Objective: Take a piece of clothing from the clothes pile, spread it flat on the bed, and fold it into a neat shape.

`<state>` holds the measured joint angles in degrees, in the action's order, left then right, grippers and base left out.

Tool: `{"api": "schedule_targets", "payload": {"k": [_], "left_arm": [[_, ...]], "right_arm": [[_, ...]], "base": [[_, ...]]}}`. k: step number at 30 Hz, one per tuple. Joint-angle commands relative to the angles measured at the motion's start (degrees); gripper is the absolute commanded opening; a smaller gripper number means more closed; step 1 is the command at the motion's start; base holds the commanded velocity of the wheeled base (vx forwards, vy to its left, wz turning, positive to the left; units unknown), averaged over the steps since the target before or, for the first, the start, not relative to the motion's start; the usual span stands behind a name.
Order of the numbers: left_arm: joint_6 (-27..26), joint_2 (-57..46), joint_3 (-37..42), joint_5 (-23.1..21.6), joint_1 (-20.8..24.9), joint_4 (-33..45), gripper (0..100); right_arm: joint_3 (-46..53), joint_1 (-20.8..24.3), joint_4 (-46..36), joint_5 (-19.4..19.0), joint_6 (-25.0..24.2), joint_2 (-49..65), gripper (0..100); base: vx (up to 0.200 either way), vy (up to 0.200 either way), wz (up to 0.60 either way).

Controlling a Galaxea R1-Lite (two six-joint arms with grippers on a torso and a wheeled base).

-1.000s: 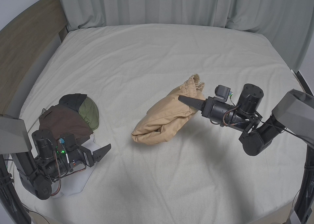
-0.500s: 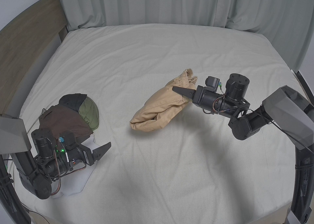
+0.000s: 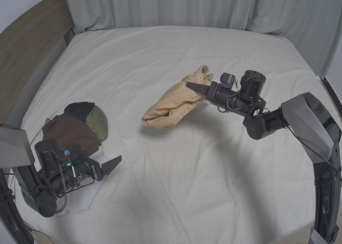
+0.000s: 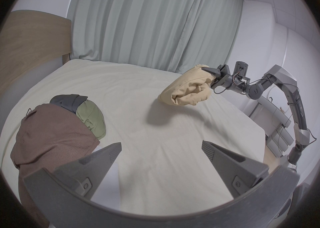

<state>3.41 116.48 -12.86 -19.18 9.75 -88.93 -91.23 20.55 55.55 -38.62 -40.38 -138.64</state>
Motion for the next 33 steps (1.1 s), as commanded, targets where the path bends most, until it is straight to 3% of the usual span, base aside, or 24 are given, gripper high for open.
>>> {"api": "schedule_targets", "payload": {"k": [1,11,12,21,33], "left_arm": [[0.0,0.4,0.0,0.0,0.2,0.0,100],[0.0,0.4,0.2,-0.1,-0.2,0.0,100],[0.0,0.2,0.3,-0.1,-0.2,0.0,100],[0.0,0.3,0.2,-0.2,-0.2,0.0,100],[0.0,0.3,0.3,-0.2,-0.3,0.0,100]], "right_arm": [[-1.4,-0.1,0.3,0.7,0.1,-3.7,0],[3.3,-2.9,1.9,1.5,2.4,-9.2,0],[8.4,-3.9,3.4,1.4,3.3,-7.9,0],[19.3,-4.9,12.7,1.4,3.5,-8.8,0],[20.1,-4.8,14.4,1.4,4.0,-10.9,0]], "base": [[0.0,0.0,0.0],[0.0,0.0,0.0],[0.0,0.0,0.0],[0.0,0.0,0.0],[0.0,0.0,0.0]]}}
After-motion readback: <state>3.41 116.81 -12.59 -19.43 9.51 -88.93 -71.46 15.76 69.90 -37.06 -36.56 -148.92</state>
